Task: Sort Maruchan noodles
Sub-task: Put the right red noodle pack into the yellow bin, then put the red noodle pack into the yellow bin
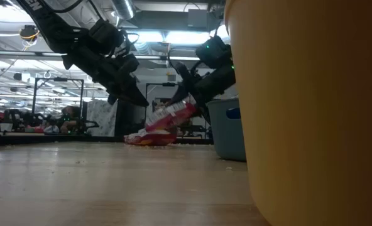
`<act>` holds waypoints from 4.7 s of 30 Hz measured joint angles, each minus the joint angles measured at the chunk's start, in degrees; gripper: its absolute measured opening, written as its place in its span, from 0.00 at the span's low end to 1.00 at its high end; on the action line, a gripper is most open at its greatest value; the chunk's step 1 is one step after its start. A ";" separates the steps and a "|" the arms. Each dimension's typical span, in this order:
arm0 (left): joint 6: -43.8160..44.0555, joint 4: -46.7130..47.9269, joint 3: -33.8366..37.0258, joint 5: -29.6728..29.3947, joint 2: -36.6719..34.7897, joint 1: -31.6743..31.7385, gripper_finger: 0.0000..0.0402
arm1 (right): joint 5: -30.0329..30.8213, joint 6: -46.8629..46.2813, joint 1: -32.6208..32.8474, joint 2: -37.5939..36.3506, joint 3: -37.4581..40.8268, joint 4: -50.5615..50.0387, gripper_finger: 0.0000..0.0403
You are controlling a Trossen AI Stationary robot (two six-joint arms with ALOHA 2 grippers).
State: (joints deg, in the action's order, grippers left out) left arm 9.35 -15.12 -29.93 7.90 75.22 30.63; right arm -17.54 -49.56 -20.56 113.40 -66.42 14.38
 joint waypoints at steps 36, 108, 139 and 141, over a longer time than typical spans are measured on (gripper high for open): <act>2.55 6.88 -0.02 7.86 -15.55 2.79 0.08 | -0.37 5.51 -2.92 -2.75 -10.99 -18.07 0.35; -5.45 7.00 -0.02 -2.91 -30.56 7.10 0.04 | 1.42 -11.09 53.31 -12.20 -10.72 -45.48 0.33; -1.98 7.24 -0.02 -4.07 -30.53 7.10 0.04 | 1.97 -4.93 52.00 -13.59 -10.77 -59.39 0.51; -0.82 8.06 -0.02 -3.84 -30.53 7.10 0.05 | 1.96 -4.12 51.16 -14.76 -10.77 -61.26 0.51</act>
State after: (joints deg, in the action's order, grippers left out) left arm 8.53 -7.06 -29.95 4.06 44.69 37.74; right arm -15.59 -53.68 30.61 98.65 -77.19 -46.87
